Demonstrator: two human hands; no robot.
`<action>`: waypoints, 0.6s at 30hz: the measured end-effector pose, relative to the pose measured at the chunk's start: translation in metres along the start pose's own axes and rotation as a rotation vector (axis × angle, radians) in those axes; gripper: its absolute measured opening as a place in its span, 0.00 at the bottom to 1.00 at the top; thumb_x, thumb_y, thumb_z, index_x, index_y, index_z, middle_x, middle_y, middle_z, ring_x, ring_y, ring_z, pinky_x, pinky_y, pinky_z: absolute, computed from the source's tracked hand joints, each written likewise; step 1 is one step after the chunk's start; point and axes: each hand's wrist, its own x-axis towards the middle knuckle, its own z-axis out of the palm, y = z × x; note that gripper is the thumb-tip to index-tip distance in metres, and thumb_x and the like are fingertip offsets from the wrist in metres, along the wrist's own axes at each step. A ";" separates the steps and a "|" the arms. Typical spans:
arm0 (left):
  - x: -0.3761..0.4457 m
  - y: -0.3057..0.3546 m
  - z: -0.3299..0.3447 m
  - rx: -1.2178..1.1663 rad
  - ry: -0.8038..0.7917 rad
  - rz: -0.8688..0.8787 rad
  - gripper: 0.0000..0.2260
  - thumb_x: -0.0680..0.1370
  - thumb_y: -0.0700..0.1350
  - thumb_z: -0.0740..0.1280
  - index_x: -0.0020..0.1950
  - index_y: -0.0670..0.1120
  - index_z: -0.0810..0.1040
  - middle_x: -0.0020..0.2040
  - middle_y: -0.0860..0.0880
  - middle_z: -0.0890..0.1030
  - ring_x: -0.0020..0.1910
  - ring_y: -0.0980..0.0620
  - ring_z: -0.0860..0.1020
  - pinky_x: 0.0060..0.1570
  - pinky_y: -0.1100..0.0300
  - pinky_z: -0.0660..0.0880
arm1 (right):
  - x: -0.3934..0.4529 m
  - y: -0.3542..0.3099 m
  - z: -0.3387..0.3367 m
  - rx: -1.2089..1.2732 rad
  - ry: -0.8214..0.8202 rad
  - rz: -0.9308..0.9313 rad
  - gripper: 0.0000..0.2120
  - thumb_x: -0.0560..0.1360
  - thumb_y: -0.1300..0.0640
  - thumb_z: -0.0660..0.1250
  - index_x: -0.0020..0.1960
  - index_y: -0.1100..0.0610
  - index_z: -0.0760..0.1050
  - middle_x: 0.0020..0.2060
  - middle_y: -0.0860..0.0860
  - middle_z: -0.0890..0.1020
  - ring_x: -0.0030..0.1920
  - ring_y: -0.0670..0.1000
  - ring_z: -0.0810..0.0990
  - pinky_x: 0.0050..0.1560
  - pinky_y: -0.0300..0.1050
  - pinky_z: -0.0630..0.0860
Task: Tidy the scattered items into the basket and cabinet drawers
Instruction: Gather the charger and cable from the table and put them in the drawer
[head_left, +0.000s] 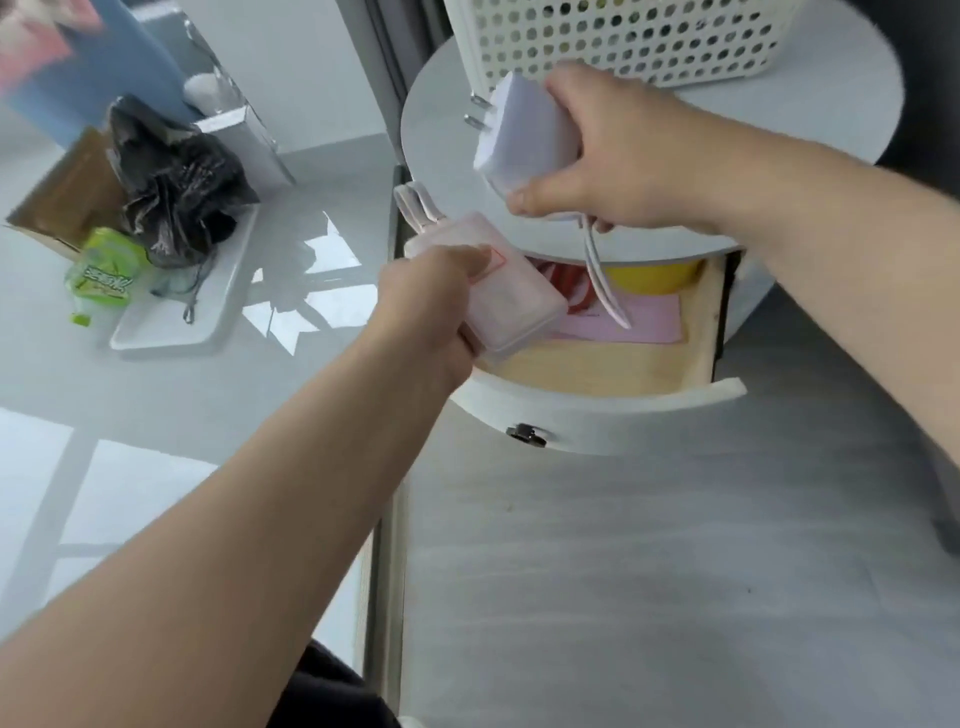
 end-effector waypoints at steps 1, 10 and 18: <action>0.002 0.005 -0.001 -0.029 0.037 -0.002 0.23 0.73 0.33 0.69 0.67 0.42 0.69 0.57 0.40 0.82 0.48 0.40 0.84 0.44 0.36 0.80 | -0.001 -0.005 -0.005 0.055 0.027 -0.013 0.26 0.70 0.45 0.74 0.61 0.53 0.67 0.48 0.47 0.74 0.40 0.45 0.75 0.35 0.42 0.72; -0.007 -0.019 0.000 0.119 0.181 0.115 0.21 0.76 0.35 0.64 0.64 0.48 0.60 0.48 0.49 0.75 0.45 0.49 0.78 0.46 0.50 0.80 | -0.036 0.006 0.052 0.041 -0.087 0.137 0.23 0.65 0.50 0.75 0.54 0.51 0.68 0.45 0.48 0.79 0.45 0.52 0.78 0.42 0.48 0.74; -0.001 -0.005 -0.003 0.115 0.304 0.213 0.22 0.77 0.37 0.63 0.66 0.51 0.58 0.53 0.49 0.74 0.50 0.46 0.79 0.51 0.47 0.79 | -0.039 0.037 0.080 0.356 -0.347 0.668 0.29 0.69 0.42 0.75 0.61 0.53 0.67 0.52 0.60 0.78 0.37 0.53 0.78 0.30 0.44 0.71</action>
